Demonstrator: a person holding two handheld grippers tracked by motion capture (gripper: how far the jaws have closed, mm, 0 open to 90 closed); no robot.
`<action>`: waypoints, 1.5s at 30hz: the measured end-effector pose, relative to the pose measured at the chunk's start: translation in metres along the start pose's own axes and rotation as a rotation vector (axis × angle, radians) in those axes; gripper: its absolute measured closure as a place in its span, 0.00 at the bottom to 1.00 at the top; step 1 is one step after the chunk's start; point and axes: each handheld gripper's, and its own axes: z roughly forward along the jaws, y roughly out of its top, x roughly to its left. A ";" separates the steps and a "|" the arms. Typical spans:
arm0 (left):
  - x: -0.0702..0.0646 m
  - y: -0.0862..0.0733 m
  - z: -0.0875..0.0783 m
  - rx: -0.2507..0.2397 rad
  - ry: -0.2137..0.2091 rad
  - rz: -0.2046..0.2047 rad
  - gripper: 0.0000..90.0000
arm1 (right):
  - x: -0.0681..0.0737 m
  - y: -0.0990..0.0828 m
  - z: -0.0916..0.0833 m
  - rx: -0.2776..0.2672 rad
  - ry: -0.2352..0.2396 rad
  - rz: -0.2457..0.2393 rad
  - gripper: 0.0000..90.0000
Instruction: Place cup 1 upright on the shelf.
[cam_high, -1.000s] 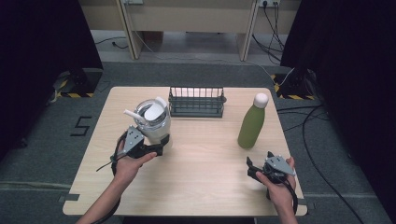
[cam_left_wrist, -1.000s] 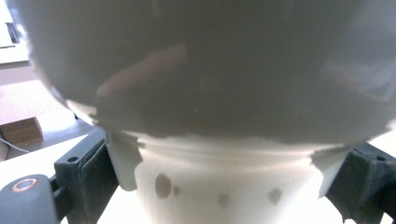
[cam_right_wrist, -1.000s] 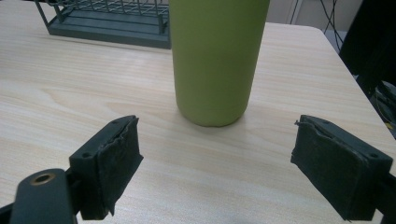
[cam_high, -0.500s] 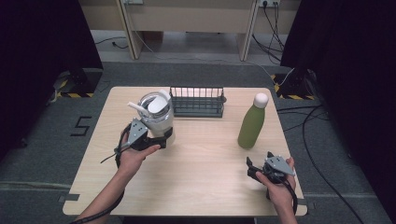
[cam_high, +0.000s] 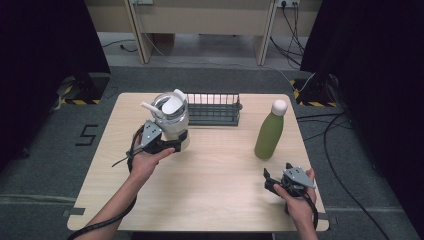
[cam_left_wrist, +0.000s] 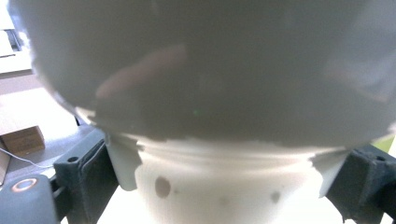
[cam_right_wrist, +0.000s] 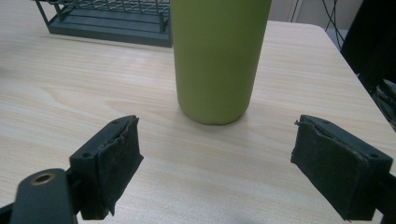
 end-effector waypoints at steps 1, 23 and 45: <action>0.000 0.001 0.001 -0.002 0.000 0.000 0.11 | 0.000 0.000 0.000 0.000 0.001 -0.001 0.16; 0.009 0.015 0.032 0.004 0.010 0.007 0.11 | -0.001 0.000 0.000 -0.004 -0.006 0.005 0.16; 0.017 0.026 0.065 0.010 0.022 0.010 0.11 | -0.002 0.000 -0.001 -0.008 -0.008 0.007 0.16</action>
